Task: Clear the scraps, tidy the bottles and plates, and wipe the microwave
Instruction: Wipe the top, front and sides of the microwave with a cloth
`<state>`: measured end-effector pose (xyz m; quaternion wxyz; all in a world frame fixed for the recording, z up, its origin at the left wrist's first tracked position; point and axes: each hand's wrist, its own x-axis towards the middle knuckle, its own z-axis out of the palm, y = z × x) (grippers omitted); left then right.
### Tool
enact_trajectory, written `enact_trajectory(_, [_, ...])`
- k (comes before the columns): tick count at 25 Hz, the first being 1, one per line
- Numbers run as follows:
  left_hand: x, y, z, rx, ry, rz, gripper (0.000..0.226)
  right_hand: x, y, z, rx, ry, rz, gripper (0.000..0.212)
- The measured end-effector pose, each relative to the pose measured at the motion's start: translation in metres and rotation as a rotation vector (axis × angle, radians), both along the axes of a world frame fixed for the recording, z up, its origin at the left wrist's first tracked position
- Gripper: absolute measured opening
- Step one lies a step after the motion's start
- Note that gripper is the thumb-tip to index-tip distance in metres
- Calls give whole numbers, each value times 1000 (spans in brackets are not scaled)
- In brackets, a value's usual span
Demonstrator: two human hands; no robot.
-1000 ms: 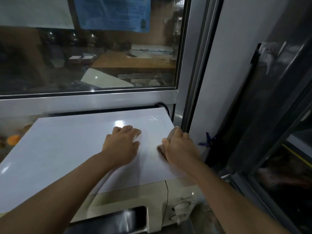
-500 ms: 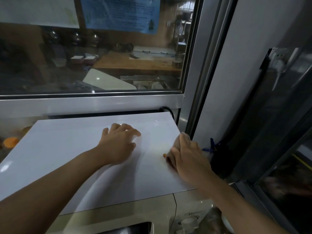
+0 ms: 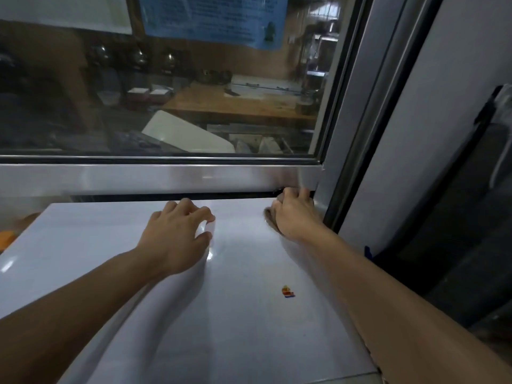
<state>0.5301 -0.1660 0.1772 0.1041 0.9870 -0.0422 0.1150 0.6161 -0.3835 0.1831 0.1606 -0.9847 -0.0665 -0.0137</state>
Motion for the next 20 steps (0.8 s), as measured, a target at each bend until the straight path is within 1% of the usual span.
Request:
enact_trajectory(3, [-3,-1,-2,0,-23,-3,36,0,-2,3,44,-20,-28,44])
enact_trajectory(4, [-4,-2,-2,9,-25,-1,36,-4,-3,2,1,-56,-15,46])
enact_trajectory(5, [-5,-2,-2,17,-22,1,36,-8,-1,0,-86,-124,32,49])
enact_trajectory(6, [-4,-1,-1,22,-16,1,36,-13,6,-1,-171,-198,104,55])
enact_trajectory(7, [-4,-1,0,25,-6,-1,37,-17,18,-3,-209,-258,190,60])
enact_trajectory(9, [-4,2,3,33,31,-18,40,-23,52,-3,-130,-267,339,60])
enact_trajectory(11, [-5,11,8,29,67,-35,43,-24,79,2,-32,-205,441,52])
enact_trajectory(12, [-8,19,11,34,60,-32,42,-23,81,4,-14,-177,470,49])
enact_trajectory(14, [-17,43,15,36,18,6,36,-19,62,4,-14,-143,454,47])
enact_trajectory(16, [-33,72,16,49,13,101,32,-16,33,3,-46,-158,347,47])
enact_trajectory(18, [-48,93,11,166,36,226,36,-15,21,2,-52,-186,248,50])
enact_trajectory(20, [-54,104,5,195,59,287,42,-17,37,1,-68,-211,271,43])
